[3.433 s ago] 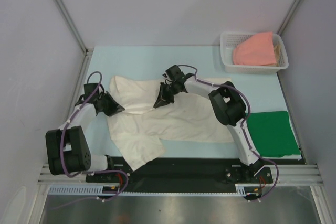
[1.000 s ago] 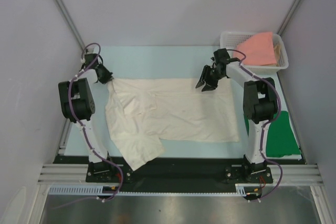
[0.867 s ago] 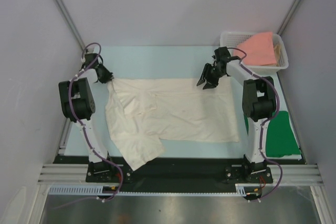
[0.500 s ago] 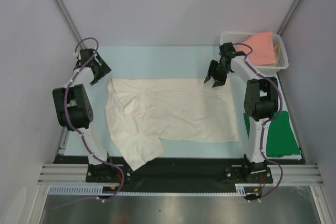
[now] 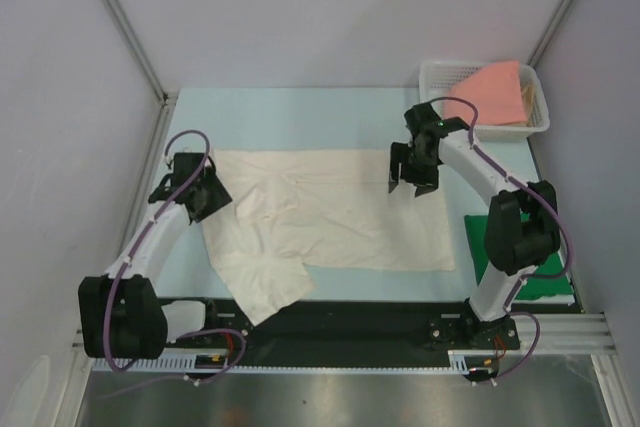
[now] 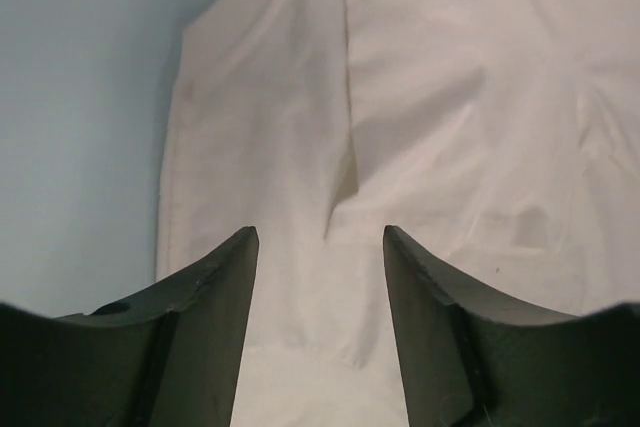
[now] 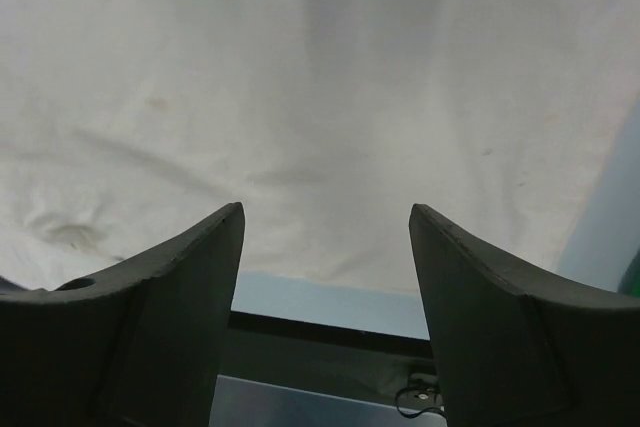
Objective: Fold and stack the t-shirts
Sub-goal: Fold the tshirt
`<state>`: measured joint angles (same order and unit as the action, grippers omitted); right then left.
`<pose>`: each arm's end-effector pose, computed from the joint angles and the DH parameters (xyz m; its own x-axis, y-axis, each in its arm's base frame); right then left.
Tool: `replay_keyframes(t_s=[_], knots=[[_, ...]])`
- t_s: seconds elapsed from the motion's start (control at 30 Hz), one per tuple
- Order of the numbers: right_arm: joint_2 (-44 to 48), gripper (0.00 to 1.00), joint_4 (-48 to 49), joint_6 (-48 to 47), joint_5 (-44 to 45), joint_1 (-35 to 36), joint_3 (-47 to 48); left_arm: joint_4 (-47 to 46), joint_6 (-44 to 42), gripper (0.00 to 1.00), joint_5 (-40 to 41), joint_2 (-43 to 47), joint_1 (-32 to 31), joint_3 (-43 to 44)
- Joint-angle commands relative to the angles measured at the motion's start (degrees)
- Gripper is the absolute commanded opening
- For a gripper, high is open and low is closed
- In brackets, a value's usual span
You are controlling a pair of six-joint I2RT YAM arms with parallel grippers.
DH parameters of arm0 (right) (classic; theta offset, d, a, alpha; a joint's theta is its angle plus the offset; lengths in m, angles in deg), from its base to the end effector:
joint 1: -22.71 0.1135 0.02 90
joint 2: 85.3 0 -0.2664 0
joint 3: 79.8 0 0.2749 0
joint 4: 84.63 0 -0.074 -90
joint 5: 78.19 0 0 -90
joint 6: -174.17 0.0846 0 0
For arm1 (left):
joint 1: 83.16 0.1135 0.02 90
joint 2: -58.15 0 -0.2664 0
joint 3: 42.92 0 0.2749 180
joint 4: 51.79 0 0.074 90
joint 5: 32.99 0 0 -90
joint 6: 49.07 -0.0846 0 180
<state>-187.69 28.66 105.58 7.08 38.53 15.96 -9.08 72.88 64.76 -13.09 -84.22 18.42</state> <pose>0.3787 0.1146 0.1903 -0.9656 0.1045 -0.2381 0.0624 0.9820 0.1782 0.3011 0.0058 0.1931 -0.6404 -0.5126 -0.5719 -0.4743 0.8497 -0.2304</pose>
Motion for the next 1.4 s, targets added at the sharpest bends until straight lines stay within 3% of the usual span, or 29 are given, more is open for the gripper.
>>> replay_keyframes(t_s=[0.0, 0.17, 0.33, 0.37, 0.4, 0.5, 0.73, 0.83, 0.93, 1.0, 1.13, 1.27, 1.37], knots=[[4.3, 0.73, 0.3, -0.8, 0.5, 4.9, -2.6, 1.6, 3.7, 0.58, -3.5, 3.7, -1.1, -4.2], [0.8, 0.75, 3.4, -0.4, 0.5, 4.6, -1.7, -0.8, 0.3, 0.72, -1.6, 0.2, -4.8, 0.6], [-0.4, 0.81, 5.8, -0.1, -2.3, -0.8, -0.1, -2.2, -9.0, 0.94, -1.8, -9.6, -1.0, 10.5], [-0.6, 0.81, 6.2, -0.1, -3.5, -2.2, 0.2, -2.2, -10.7, 0.94, -3.5, -11.8, 0.8, 12.5], [-1.1, 0.81, 6.6, -0.1, -4.6, -3.1, 0.5, -2.7, -11.6, 0.94, -10.1, -14.5, 5.2, 14.2], [-2.5, 0.81, 6.1, -0.8, -7.6, -6.2, 3.0, -3.9, -15.4, 0.91, -14.2, -23.4, 9.7, 21.5], [-1.2, 0.79, 5.8, -2.0, -10.3, -9.0, 3.7, -2.6, -24.6, 0.76, -16.4, -38.4, 12.5, 36.6], [0.6, 0.78, 4.9, -2.1, -12.6, -9.3, 1.8, 2.4, -26.1, 0.68, -17.2, -41.9, 12.4, 43.5], [3.5, 0.78, 2.3, -2.6, -12.6, -8.4, -1.0, 2.6, -19.7, 0.79, -10.6, -35.1, 12.2, 38.8], [5.7, 0.78, 0.4, -2.6, -10.4, -7.3, -2.5, 3.7, -12.0, 0.79, -5.4, -30.3, 12.0, 31.4], [8.8, 0.77, -3.4, -1.5, -7.4, -2.7, -5.3, 6.0, -0.2, 0.75, -1.0, -11.3, 10.8, 12.0], [11.9, 0.76, -3.7, 1.1, -7.9, 1.0, -6.5, 12.2, 13.2, 0.66, 1.0, 4.3, 9.2, -0.6], [12.7, 0.75, -3.6, 3.2, -8.9, 3.3, -8.0, 19.7, 24.4, 0.61, 8.1, 14.3, 1.6, -7.0]])
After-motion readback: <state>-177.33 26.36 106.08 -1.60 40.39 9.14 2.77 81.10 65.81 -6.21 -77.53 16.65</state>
